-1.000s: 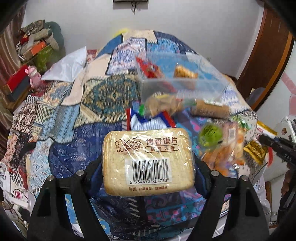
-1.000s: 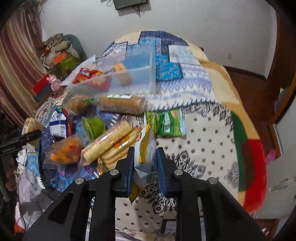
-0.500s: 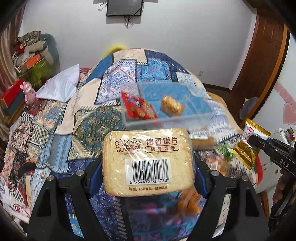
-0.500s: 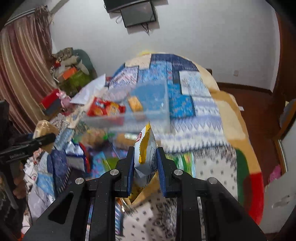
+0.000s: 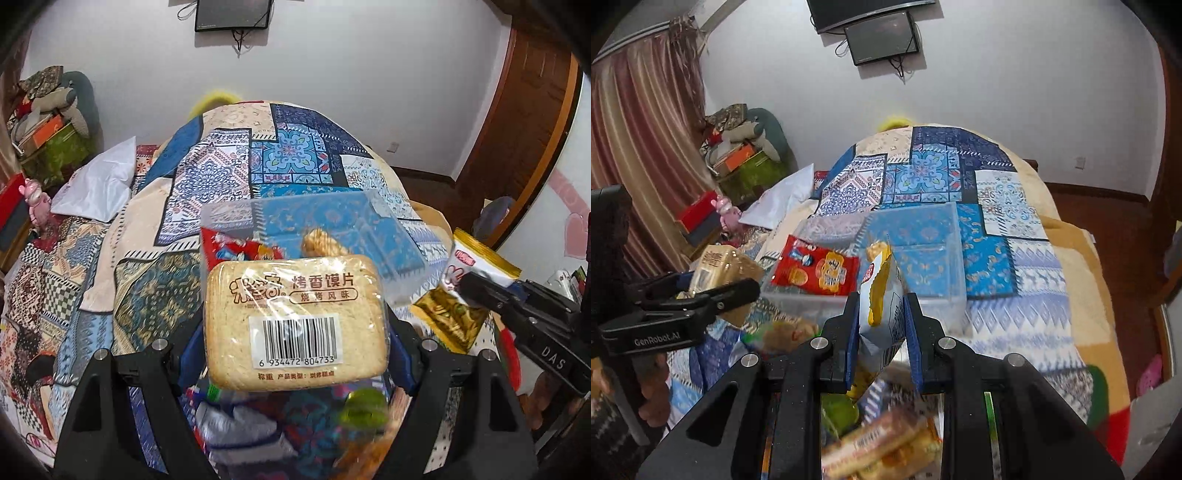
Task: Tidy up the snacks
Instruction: 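Carry both snacks over the clear box and open both tools to release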
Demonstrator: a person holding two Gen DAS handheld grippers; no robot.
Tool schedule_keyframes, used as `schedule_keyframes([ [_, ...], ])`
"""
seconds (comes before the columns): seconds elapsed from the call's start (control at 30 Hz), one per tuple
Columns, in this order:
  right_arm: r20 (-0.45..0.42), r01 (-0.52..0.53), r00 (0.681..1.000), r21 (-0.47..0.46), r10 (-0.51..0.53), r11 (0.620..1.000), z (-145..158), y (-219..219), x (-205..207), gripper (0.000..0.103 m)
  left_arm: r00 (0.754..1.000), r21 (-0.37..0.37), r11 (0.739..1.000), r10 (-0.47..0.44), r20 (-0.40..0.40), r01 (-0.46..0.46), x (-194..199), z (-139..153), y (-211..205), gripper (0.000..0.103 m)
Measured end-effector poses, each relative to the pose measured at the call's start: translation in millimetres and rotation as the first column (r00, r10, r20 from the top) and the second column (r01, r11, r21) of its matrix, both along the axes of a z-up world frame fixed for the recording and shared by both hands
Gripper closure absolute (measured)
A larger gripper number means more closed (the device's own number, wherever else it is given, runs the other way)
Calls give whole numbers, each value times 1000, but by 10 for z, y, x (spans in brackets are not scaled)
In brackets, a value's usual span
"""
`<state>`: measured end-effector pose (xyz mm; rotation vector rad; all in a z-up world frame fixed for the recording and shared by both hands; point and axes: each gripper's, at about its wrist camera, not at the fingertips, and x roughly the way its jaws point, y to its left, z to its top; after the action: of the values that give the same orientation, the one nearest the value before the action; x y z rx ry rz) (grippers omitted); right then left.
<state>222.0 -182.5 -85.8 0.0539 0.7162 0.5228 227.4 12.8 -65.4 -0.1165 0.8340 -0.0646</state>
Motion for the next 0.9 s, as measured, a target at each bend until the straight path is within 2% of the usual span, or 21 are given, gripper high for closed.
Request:
schedule_keyframes([
  [0.2,-12,4,1000,11,-4,1000,-45,76,313,82,1000,-5,1000,-1,-21,1,355,-122,-12,23],
  [0.53,-32,21,999,-4,-21,1000,-234,156,767,82,995,-1,1000,-4,-96,3,899,-500,-25,23],
  [0.9,-62,5,998,-28,-7,1000,-436,171,977,82,989,30,999,-27,-148,32,1106,-761,-118,23],
])
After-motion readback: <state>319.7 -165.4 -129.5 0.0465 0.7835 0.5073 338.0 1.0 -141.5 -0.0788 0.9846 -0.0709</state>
